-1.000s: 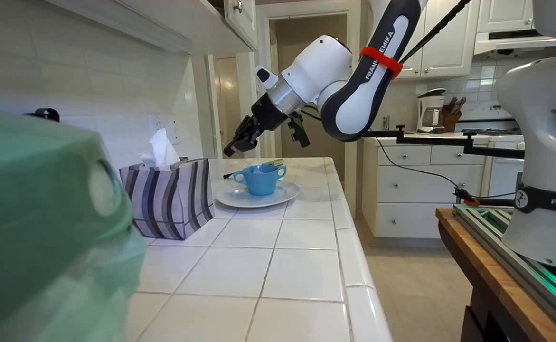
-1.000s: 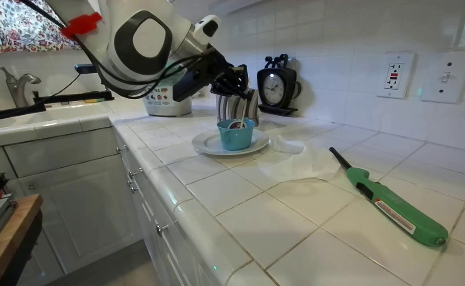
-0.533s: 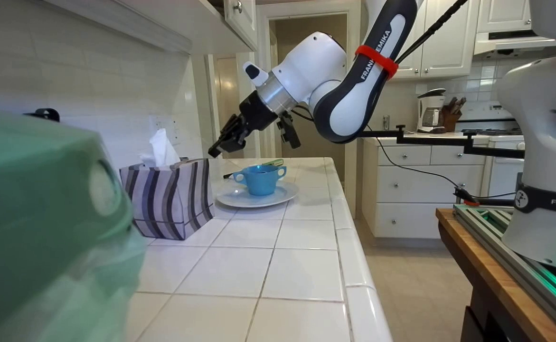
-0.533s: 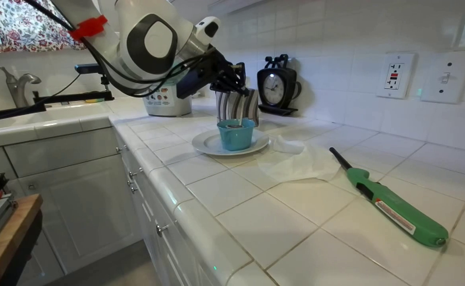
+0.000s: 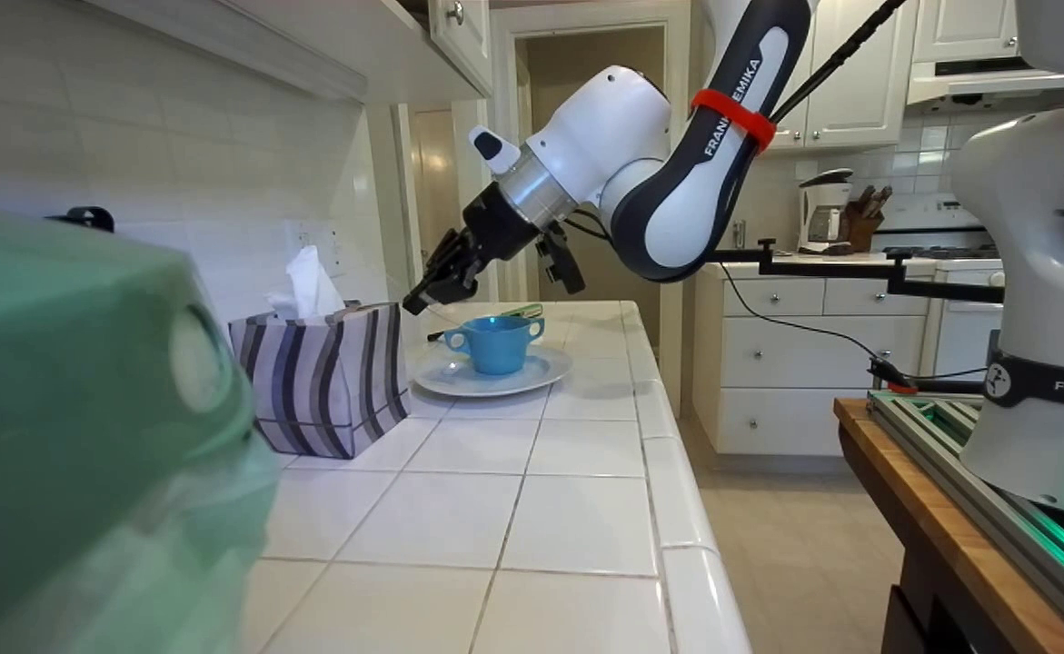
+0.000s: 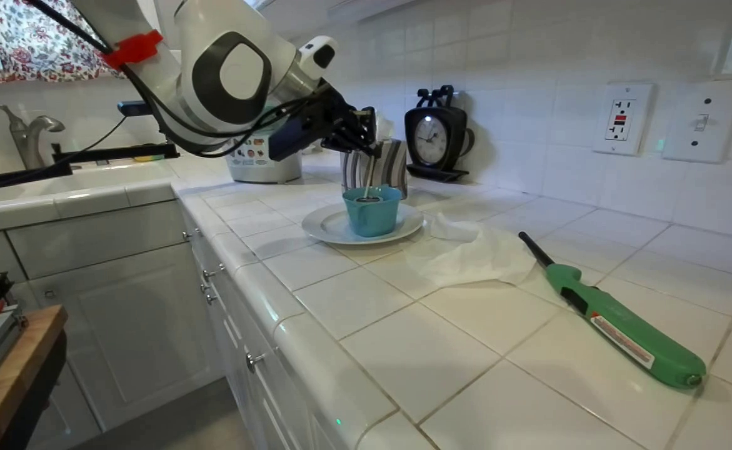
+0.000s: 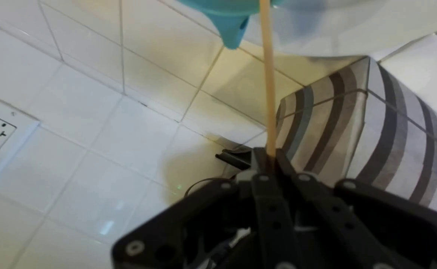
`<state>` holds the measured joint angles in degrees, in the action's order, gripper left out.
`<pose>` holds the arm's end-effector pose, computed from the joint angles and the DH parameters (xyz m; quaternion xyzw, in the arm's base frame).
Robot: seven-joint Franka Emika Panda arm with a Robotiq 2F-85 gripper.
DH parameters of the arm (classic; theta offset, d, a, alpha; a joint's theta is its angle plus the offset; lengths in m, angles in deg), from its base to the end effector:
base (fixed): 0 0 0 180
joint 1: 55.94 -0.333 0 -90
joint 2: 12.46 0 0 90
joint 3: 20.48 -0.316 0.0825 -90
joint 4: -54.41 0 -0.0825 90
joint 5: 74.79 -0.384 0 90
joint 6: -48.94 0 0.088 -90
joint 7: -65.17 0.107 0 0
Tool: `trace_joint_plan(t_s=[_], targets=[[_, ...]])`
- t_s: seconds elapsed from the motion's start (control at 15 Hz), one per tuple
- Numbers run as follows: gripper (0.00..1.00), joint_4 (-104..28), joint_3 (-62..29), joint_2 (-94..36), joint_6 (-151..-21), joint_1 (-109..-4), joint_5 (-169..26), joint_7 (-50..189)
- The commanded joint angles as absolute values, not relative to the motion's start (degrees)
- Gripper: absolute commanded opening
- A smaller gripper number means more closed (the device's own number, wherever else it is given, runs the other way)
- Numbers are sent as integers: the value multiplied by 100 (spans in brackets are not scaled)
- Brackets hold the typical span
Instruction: Place the blue cup on the plate and stir the contents
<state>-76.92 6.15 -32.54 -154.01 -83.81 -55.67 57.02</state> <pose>0.5731 0.0647 0.3167 0.8543 0.2812 0.4256 0.0995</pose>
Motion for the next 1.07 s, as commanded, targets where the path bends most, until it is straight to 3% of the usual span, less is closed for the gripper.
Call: trace_joint_plan(t_s=[0.0,1.0], targets=[[1,-8112,822,-3201,-16235,-8611,-5830,5598],[1,-8698,2026,-2891,-16131,-9273,-6060,5446]])
